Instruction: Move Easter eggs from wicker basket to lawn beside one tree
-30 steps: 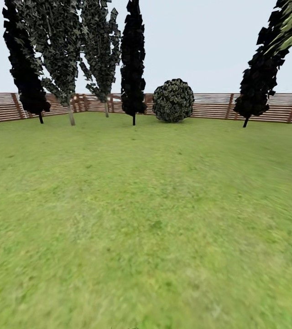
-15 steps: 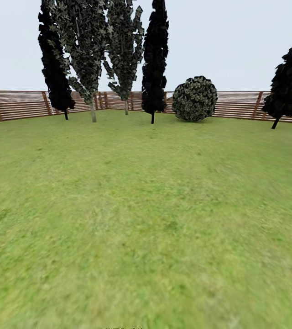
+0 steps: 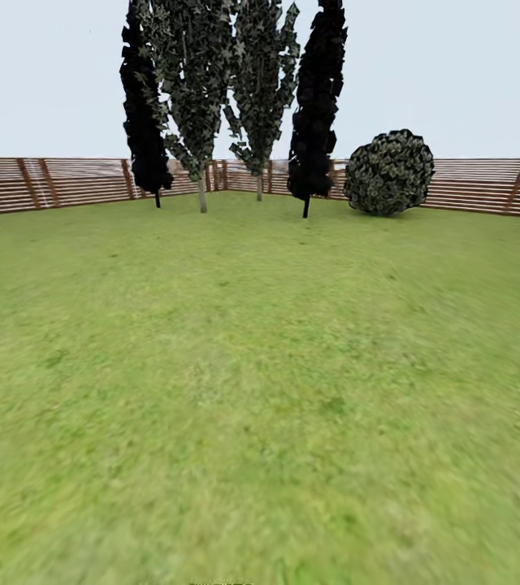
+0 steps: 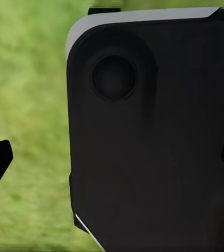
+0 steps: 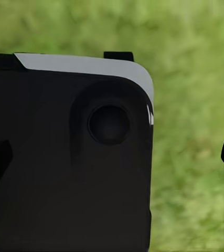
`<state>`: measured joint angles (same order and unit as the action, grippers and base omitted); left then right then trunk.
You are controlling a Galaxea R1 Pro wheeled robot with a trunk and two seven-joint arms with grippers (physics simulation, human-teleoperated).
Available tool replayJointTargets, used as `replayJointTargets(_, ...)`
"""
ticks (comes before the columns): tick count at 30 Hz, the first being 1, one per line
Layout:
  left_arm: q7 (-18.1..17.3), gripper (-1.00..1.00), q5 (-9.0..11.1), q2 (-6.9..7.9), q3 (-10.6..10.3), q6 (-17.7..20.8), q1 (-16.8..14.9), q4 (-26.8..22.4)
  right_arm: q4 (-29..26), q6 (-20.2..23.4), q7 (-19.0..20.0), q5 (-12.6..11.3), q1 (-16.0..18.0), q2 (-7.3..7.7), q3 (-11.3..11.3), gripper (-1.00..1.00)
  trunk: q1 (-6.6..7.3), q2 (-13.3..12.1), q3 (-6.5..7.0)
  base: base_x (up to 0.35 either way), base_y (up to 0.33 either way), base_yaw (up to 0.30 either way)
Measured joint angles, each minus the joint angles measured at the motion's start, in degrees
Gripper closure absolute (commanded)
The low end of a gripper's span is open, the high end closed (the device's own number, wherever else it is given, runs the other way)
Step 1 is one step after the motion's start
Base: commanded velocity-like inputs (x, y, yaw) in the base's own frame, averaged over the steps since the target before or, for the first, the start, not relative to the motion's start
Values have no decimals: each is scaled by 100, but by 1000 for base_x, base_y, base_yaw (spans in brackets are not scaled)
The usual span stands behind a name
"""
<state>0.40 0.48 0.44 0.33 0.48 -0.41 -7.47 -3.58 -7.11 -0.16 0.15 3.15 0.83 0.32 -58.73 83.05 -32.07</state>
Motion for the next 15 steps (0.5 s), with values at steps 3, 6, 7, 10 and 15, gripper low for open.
replayJointTargets(3, 0, -100, 0, 0, 0, 0, 0, 0, 2, 0, 1, -2, 0, 0, 0, -100, 0, 0, -13, 0, 0, 277)
replayJointTargets(6, 0, -100, 0, 1, 0, 0, 0, 1, 3, 0, 0, -2, -1, -2, 0, -100, 0, 0, -25, 0, 0, 277)
replayJointTargets(7, 0, -100, 0, 1, 0, 0, 0, 0, 3, 0, 0, -3, -1, -3, 0, -100, 0, 0, -29, 0, 0, 277)
replayJointTargets(10, 0, -100, 0, 0, 0, 0, 0, 0, 4, 0, 0, -2, -1, -4, 0, -100, 0, 0, -42, 0, 0, 277)
replayJointTargets(15, 0, -100, 0, 4, 0, 0, 0, 0, 4, 0, 0, -3, -1, -1, 0, -100, 0, 0, -62, 0, 0, 277)
